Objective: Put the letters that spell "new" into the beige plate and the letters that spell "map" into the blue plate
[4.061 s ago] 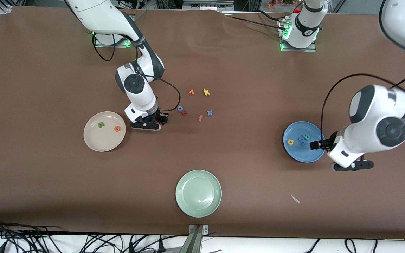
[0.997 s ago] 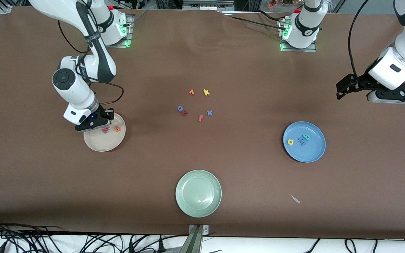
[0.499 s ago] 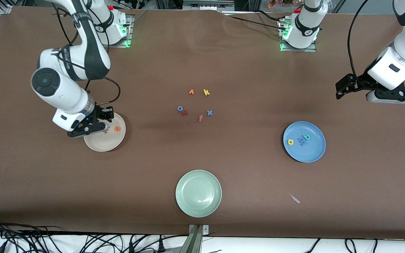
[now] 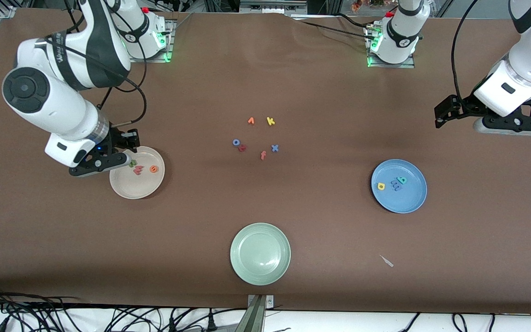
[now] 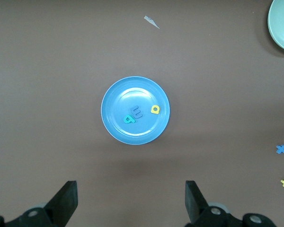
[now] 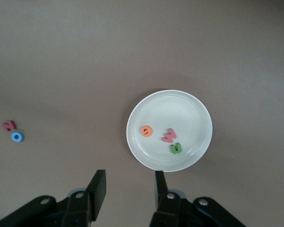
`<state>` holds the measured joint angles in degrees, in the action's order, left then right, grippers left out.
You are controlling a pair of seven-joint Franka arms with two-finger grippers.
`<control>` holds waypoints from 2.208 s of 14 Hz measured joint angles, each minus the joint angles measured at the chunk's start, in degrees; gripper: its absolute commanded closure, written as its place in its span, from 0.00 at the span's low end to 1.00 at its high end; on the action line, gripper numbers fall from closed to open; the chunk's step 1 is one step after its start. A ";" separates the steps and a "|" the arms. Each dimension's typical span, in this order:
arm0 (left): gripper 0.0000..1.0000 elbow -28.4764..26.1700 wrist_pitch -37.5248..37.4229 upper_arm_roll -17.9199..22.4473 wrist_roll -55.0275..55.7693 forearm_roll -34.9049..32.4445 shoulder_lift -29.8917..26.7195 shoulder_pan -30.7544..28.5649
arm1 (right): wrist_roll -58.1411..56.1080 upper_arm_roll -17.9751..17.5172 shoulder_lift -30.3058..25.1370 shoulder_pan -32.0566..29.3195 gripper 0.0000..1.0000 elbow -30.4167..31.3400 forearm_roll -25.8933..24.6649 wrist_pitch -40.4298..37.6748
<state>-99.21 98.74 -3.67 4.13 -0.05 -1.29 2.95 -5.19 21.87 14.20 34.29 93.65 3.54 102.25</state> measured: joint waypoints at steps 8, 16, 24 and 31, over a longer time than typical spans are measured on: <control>0.00 0.01 -0.02 0.03 0.00 0.00 0.00 -0.07 | 0.40 -6.72 -0.95 -4.42 0.00 -5.31 -1.32 -3.34; 0.00 0.02 -0.09 0.08 0.00 0.00 0.00 -0.10 | 0.44 -22.39 -9.96 -22.98 0.00 -6.30 -4.34 -9.84; 0.00 0.02 -0.09 0.09 0.00 0.00 0.00 -0.17 | 2.00 -21.12 -9.94 -24.17 0.00 -5.86 -4.34 -12.72; 0.00 0.02 -0.09 0.10 0.00 0.00 0.00 -0.18 | 2.53 -21.32 -9.94 -24.05 0.00 -5.86 -4.34 -13.48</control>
<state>-99.19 98.65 -3.57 4.13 -0.05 -1.29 2.78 -2.66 0.55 4.25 10.24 87.78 -0.80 88.77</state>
